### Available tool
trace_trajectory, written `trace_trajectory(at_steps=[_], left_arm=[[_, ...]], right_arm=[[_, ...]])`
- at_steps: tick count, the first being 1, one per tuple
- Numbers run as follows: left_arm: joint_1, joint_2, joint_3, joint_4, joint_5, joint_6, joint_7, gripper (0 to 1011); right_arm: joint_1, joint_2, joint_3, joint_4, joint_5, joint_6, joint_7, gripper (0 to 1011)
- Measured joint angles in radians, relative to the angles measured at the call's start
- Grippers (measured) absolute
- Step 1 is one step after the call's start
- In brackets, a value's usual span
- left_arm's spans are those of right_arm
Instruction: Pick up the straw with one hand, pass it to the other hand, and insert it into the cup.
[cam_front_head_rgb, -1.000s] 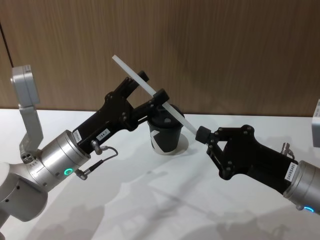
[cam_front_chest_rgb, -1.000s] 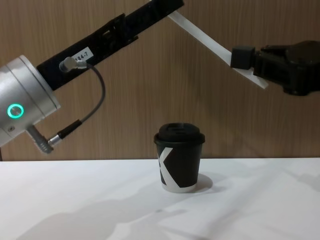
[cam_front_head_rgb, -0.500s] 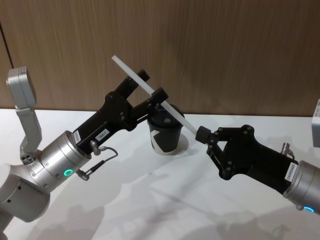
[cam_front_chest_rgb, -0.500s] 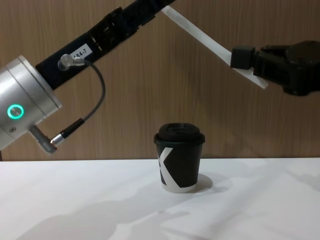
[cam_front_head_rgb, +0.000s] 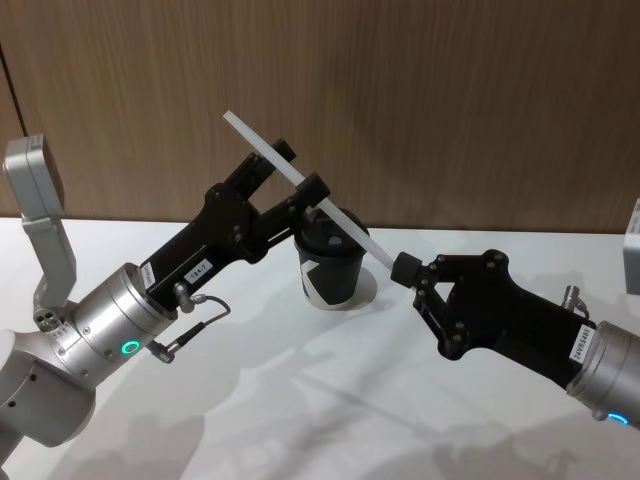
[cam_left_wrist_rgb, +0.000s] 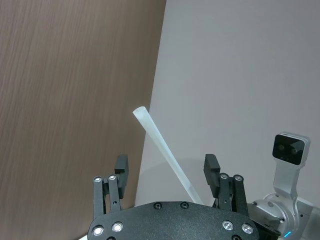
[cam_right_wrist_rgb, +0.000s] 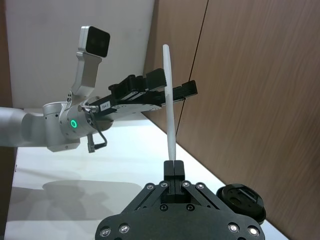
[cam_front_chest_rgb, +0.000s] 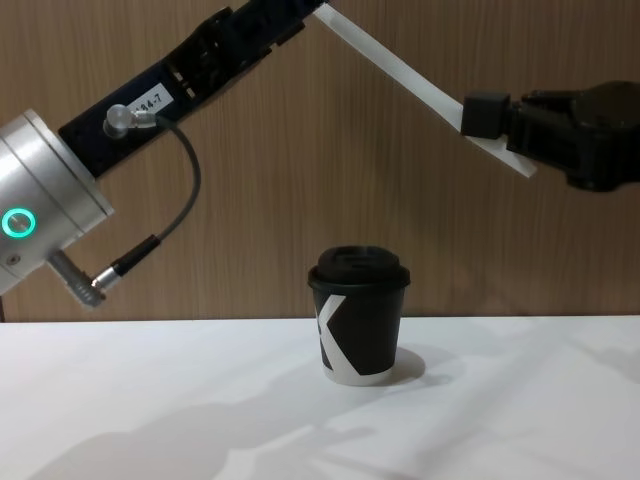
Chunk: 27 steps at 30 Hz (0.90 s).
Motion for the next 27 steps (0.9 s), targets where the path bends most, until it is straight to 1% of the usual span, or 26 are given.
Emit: trace_trajectory(at_steps=[2,3,5,9,11,12,15,17,18,19,20,22,24,25,27], left_arm=[[0.0,0.001,0.0,-0.001,-0.002,0.0,-0.001,948],[0.001,0.001,0.0,-0.001,-0.002,0.0,-0.001,908],[0.001,0.002,0.0,-0.001,-0.003,-0.001,-0.001,877],[0.001,0.003,0.0,-0.003,-0.005,-0.001,-0.002,749],[0.001,0.004,0.0,-0.003,-0.006,-0.001,-0.002,708],[0.002,0.004,0.001,-0.003,-0.006,-0.001,-0.002,651],[0.002,0.005,0.001,-0.003,-0.007,-0.001,-0.002,571],[0.002,0.005,0.001,-0.004,-0.008,-0.001,-0.003,489],[0.002,0.005,0.001,-0.004,-0.008,-0.001,-0.003,489],[0.002,0.005,0.0,-0.004,-0.008,-0.001,-0.003,428],[0.002,0.005,0.001,-0.004,-0.008,-0.001,-0.003,417],[0.002,0.005,0.001,-0.004,-0.008,-0.001,-0.003,326],[0.003,0.005,0.001,-0.004,-0.008,-0.001,-0.003,283],[0.003,0.006,0.001,-0.005,-0.009,-0.001,-0.004,224],[0.003,0.006,0.001,-0.005,-0.009,-0.001,-0.004,177]], right_arm=[[0.0,0.0,0.0,0.0,0.0,0.0,0.0,2],[0.0,0.0,0.0,0.0,0.0,0.0,0.0,2],[0.0,0.0,0.0,0.0,0.0,0.0,0.0,2],[0.0,0.0,0.0,0.0,0.0,0.0,0.0,2],[0.0,0.0,0.0,0.0,0.0,0.0,0.0,2],[0.0,0.0,0.0,0.0,0.0,0.0,0.0,2],[0.0,0.0,0.0,0.0,0.0,0.0,0.0,2],[0.0,0.0,0.0,0.0,0.0,0.0,0.0,2],[0.0,0.0,0.0,0.0,0.0,0.0,0.0,2],[0.0,0.0,0.0,0.0,0.0,0.0,0.0,2],[0.0,0.0,0.0,0.0,0.0,0.0,0.0,2],[0.0,0.0,0.0,0.0,0.0,0.0,0.0,2],[0.0,0.0,0.0,0.0,0.0,0.0,0.0,2],[0.0,0.0,0.0,0.0,0.0,0.0,0.0,2],[0.0,0.0,0.0,0.0,0.0,0.0,0.0,2]])
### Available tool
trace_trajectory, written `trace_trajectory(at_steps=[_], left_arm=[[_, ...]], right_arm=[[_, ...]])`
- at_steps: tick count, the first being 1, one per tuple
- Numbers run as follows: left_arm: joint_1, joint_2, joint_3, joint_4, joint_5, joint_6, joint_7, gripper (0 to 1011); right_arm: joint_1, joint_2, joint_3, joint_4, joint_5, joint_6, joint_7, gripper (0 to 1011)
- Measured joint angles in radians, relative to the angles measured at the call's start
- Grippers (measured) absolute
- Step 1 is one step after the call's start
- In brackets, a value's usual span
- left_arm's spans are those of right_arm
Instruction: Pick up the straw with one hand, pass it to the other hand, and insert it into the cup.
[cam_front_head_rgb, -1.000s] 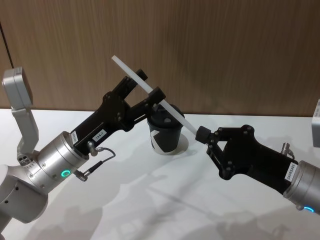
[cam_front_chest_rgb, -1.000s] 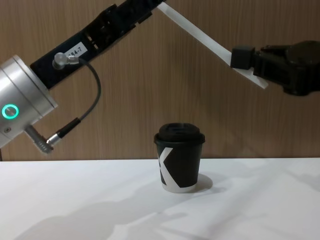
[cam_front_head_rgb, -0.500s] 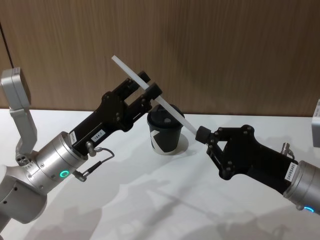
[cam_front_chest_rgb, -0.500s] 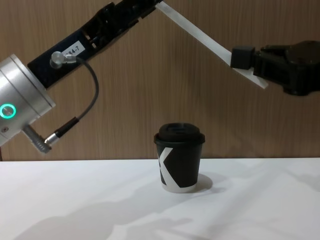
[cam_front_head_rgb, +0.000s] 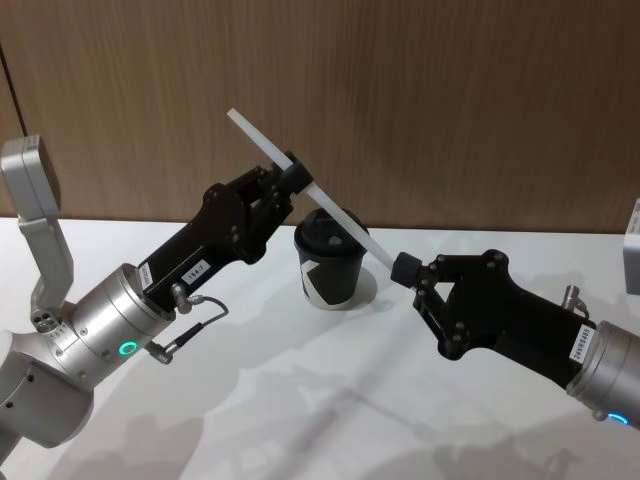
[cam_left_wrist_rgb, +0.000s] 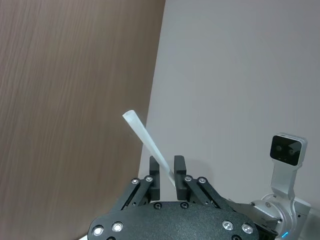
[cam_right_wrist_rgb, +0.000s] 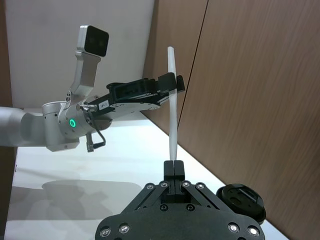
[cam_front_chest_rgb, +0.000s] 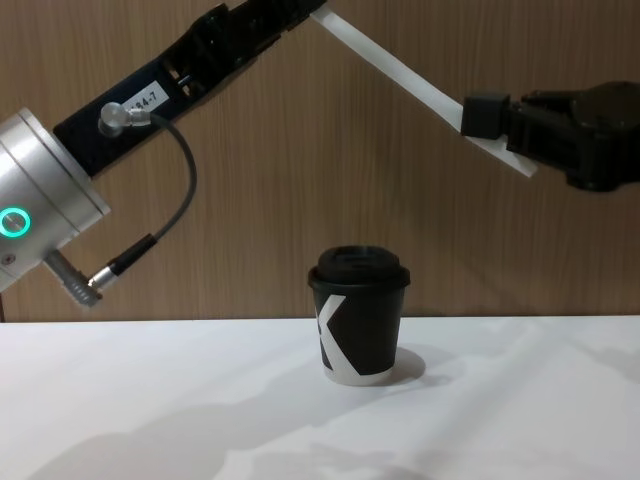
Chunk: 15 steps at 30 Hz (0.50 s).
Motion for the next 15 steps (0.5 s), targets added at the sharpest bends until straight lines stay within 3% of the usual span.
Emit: trace_trajectory(at_steps=[15], left_arm=[[0.0,0.001,0.0,0.0,-0.001,0.0,0.0,75]], right_arm=[[0.0,0.0,0.0,0.0,0.0,0.0,0.0,2]])
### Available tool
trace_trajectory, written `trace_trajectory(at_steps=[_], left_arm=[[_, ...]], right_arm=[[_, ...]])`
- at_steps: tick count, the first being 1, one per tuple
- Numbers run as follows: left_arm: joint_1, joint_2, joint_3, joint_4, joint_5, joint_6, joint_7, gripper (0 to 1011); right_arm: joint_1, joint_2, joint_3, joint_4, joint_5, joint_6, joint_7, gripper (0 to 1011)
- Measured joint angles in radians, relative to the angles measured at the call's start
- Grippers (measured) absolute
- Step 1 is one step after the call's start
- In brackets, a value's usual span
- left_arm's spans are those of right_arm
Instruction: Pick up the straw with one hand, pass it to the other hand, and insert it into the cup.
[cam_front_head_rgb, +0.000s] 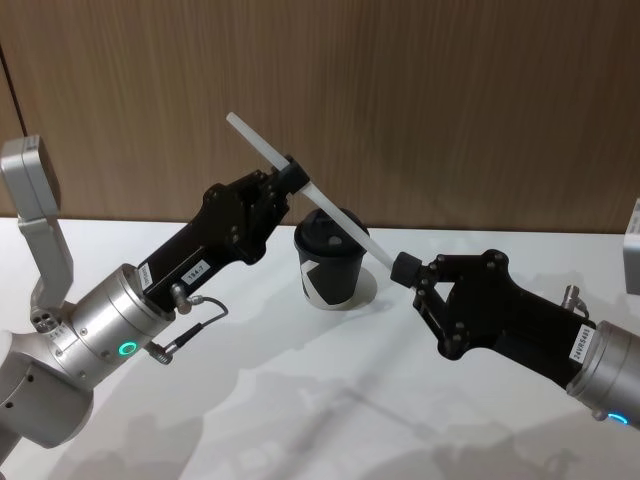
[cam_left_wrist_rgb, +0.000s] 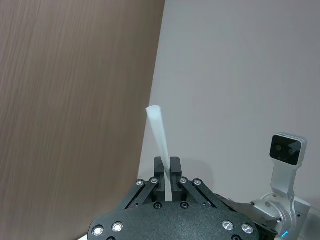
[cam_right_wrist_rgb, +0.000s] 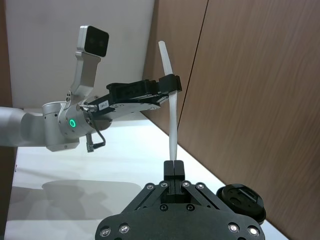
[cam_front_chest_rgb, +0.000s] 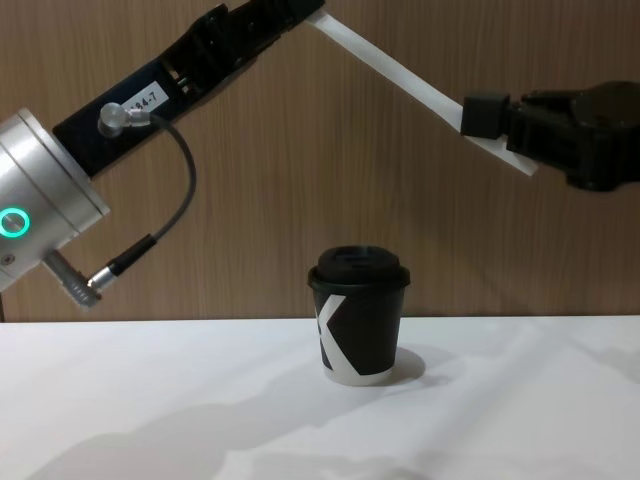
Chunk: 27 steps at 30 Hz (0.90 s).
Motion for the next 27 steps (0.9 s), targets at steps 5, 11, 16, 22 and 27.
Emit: trace_trajectory(at_steps=[5,11,16,22,27], left_arm=[[0.0,0.0,0.0,0.0,0.0,0.0,0.0,42],[0.0,0.0,-0.001,0.0,-0.001,0.0,0.001,14],[0.0,0.0,-0.001,0.0,-0.001,0.0,0.001,7],[0.0,0.0,0.0,0.0,-0.001,0.0,0.001,6],[-0.002,0.007,0.002,-0.005,0.004,0.0,0.01,7]], right_arm=[[0.0,0.0,0.0,0.0,0.0,0.0,0.0,2],[0.0,0.0,0.0,0.0,0.0,0.0,0.0,32],[0.0,0.0,0.0,0.0,0.0,0.0,0.0,182],[0.0,0.0,0.0,0.0,0.0,0.0,0.0,372],[0.0,0.0,0.0,0.0,0.0,0.0,0.0,514]])
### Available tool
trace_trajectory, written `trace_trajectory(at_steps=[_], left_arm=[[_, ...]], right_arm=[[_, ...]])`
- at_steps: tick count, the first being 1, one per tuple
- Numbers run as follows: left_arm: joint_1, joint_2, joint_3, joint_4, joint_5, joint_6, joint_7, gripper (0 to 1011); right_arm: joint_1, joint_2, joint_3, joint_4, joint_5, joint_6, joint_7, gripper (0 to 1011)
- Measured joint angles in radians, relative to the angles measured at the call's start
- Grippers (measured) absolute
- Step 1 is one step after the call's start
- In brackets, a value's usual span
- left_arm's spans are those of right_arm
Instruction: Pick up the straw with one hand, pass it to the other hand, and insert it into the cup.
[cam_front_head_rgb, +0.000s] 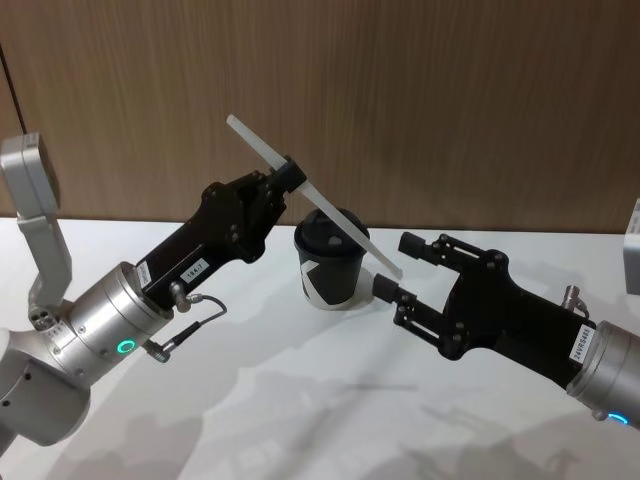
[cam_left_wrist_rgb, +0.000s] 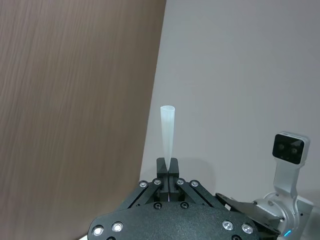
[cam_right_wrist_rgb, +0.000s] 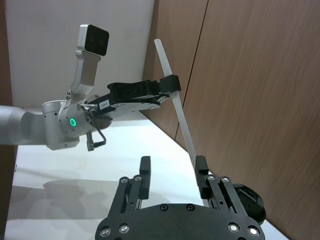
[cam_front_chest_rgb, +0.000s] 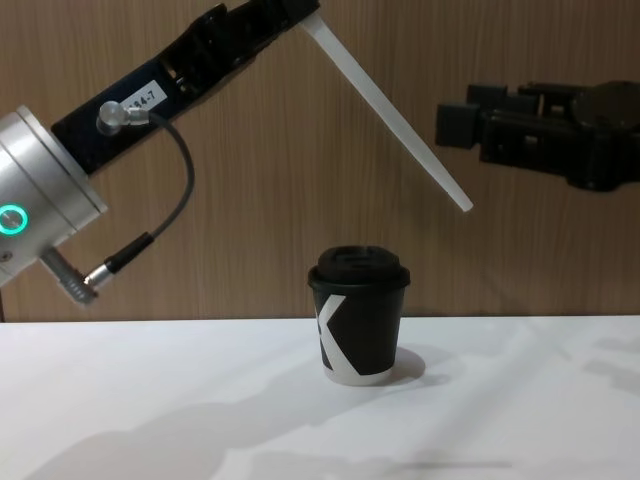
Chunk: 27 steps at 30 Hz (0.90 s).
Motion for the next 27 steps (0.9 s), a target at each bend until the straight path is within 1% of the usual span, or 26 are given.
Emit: trace_trajectory(at_steps=[2,3,6,7,9,10,12,13,15,16,20,21,22,23,25,26,27], left_arm=[[-0.002,0.007,0.003,-0.006,0.01,0.002,0.009,6],[-0.003,0.009,0.003,-0.008,0.013,0.003,0.012,7],[-0.007,0.021,0.008,-0.019,0.03,0.01,0.028,7],[-0.009,0.028,0.01,-0.025,0.039,0.015,0.036,6],[-0.012,0.036,0.013,-0.032,0.049,0.02,0.045,6],[-0.015,0.043,0.016,-0.039,0.061,0.027,0.056,7],[-0.021,0.056,0.021,-0.051,0.076,0.037,0.07,6],[-0.021,0.056,0.021,-0.051,0.076,0.037,0.07,6],[-0.027,0.069,0.026,-0.062,0.094,0.05,0.087,7],[-0.032,0.079,0.03,-0.071,0.106,0.058,0.097,6],[-0.042,0.096,0.037,-0.087,0.131,0.079,0.12,7],[-0.048,0.105,0.041,-0.097,0.146,0.091,0.133,6],[-0.05,0.11,0.042,-0.101,0.15,0.094,0.137,7],[-0.056,0.118,0.045,-0.11,0.165,0.107,0.151,6],[-0.062,0.126,0.048,-0.118,0.178,0.119,0.163,6],[-0.069,0.135,0.052,-0.127,0.194,0.132,0.177,7],[-0.071,0.139,0.053,-0.132,0.199,0.137,0.181,7]], right_arm=[[0.0,0.0,0.0,0.0,0.0,0.0,0.0,593],[0.0,0.0,0.0,0.0,0.0,0.0,0.0,604],[0.0,0.0,0.0,0.0,0.0,0.0,0.0,713],[0.0,0.0,0.0,0.0,0.0,0.0,0.0,731],[0.0,0.0,0.0,0.0,0.0,0.0,0.0,799],[0.0,0.0,0.0,0.0,0.0,0.0,0.0,844],[0.0,0.0,0.0,0.0,0.0,0.0,0.0,876],[0.0,0.0,0.0,0.0,0.0,0.0,0.0,911],[0.0,0.0,0.0,0.0,0.0,0.0,0.0,959],[0.0,0.0,0.0,0.0,0.0,0.0,0.0,1000],[0.0,0.0,0.0,0.0,0.0,0.0,0.0,1001],[0.0,0.0,0.0,0.0,0.0,0.0,0.0,1001],[0.0,0.0,0.0,0.0,0.0,0.0,0.0,1001],[0.0,0.0,0.0,0.0,0.0,0.0,0.0,1001],[0.0,0.0,0.0,0.0,0.0,0.0,0.0,1001],[0.0,0.0,0.0,0.0,0.0,0.0,0.0,1001],[0.0,0.0,0.0,0.0,0.0,0.0,0.0,1001]])
